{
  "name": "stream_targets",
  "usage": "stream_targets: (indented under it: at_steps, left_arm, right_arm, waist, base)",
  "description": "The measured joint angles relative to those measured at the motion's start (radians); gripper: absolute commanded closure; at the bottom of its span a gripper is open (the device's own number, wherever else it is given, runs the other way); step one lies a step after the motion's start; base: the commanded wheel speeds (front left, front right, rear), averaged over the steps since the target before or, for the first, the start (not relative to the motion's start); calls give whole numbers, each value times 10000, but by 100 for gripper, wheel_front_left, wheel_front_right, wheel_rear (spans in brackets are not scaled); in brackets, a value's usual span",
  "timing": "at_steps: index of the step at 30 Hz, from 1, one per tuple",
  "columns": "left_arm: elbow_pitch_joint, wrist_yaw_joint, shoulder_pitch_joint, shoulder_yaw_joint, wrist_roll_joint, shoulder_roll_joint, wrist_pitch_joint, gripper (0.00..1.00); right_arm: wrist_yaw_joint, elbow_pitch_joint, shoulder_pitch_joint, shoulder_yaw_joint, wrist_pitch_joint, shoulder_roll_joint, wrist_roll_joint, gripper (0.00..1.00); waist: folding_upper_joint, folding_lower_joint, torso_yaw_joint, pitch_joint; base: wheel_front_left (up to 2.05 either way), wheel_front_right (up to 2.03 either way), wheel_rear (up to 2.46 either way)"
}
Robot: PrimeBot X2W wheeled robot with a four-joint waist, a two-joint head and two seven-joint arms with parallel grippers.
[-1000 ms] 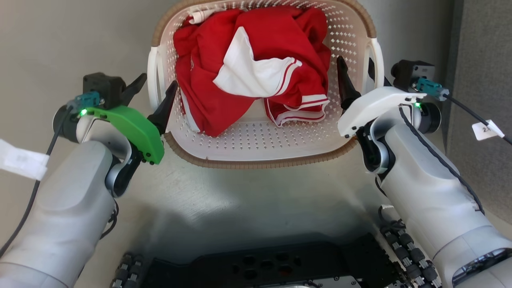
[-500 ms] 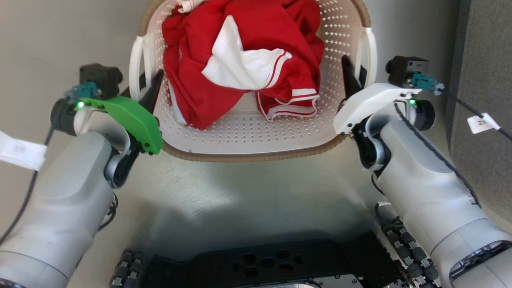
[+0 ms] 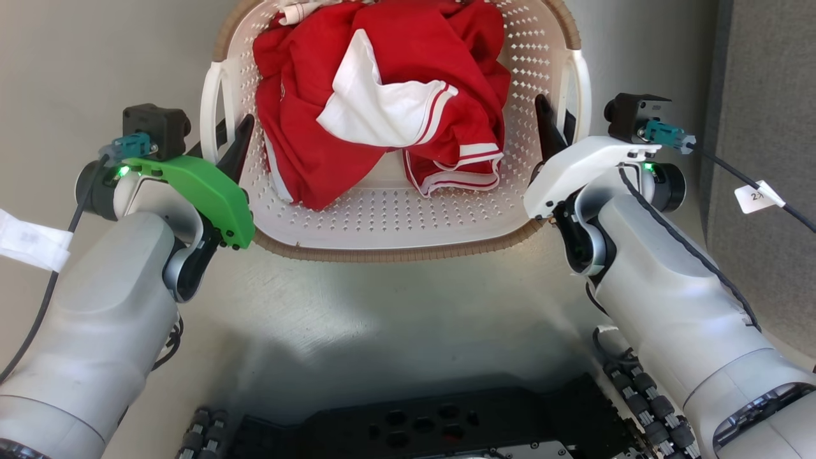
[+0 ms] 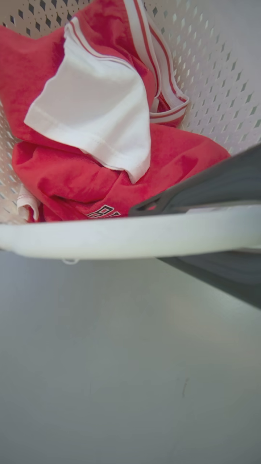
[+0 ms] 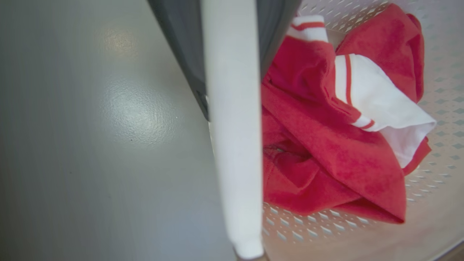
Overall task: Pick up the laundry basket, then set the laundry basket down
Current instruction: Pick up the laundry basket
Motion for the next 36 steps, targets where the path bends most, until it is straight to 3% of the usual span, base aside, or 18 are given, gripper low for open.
stream_targets:
  at_steps: [19,36]
  left_arm:
    - [627,0,182,-552,-654,-205,-410,100]
    - [1463,-6,1374,-966,-1532,-698,-324,100]
  right_arm:
    - [-54,389,100,370,10,19,201,100]
    - [389,1340,1011,1294,276,111,1206,100]
  waist:
    - [0,0,-14,-1586]
    - [0,0,-14,-3900]
  base:
    - [0,0,0]
    - [0,0,0]
